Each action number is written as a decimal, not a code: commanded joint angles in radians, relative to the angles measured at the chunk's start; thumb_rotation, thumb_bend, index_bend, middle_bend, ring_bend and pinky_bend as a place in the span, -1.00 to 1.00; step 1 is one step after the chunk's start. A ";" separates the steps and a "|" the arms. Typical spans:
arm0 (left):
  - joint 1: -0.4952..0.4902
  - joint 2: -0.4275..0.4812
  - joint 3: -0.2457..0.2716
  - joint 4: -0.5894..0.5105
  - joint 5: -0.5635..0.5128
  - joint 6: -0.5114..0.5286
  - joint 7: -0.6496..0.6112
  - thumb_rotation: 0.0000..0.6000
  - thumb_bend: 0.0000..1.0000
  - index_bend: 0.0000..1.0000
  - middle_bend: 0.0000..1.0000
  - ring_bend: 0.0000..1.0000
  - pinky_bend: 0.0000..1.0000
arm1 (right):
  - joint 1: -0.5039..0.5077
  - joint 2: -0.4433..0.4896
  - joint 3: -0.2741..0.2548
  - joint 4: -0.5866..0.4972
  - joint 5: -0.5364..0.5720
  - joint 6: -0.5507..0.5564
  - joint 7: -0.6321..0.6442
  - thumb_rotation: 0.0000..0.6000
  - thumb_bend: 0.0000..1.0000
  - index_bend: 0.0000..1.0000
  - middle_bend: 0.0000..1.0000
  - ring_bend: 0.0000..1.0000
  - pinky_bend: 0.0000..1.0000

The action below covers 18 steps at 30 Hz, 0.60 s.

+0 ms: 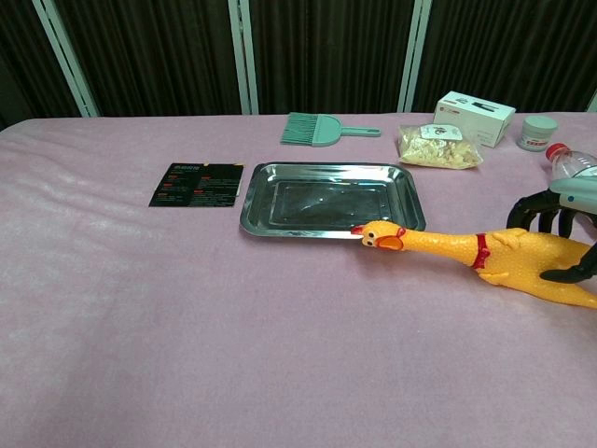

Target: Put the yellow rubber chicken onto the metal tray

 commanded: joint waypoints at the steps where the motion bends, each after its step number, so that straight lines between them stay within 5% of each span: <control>1: -0.002 -0.001 0.000 0.000 0.001 -0.001 0.001 1.00 -0.97 -0.84 -0.83 -0.90 -0.94 | 0.002 -0.002 -0.005 0.012 0.001 -0.004 0.009 1.00 -0.40 -0.05 -0.18 -0.16 -0.11; 8: -0.012 -0.001 0.000 -0.005 0.014 -0.009 0.001 1.00 -0.97 -0.83 -0.82 -0.90 -0.94 | -0.003 -0.014 -0.011 0.039 -0.017 0.016 0.066 1.00 -0.18 0.29 0.19 0.24 0.45; 18: -0.097 -0.007 0.012 -0.057 0.124 -0.084 -0.044 1.00 -0.97 -0.74 -0.70 -0.76 -0.81 | -0.008 0.059 0.012 -0.060 -0.090 0.103 0.207 1.00 -0.02 0.48 0.32 0.39 0.59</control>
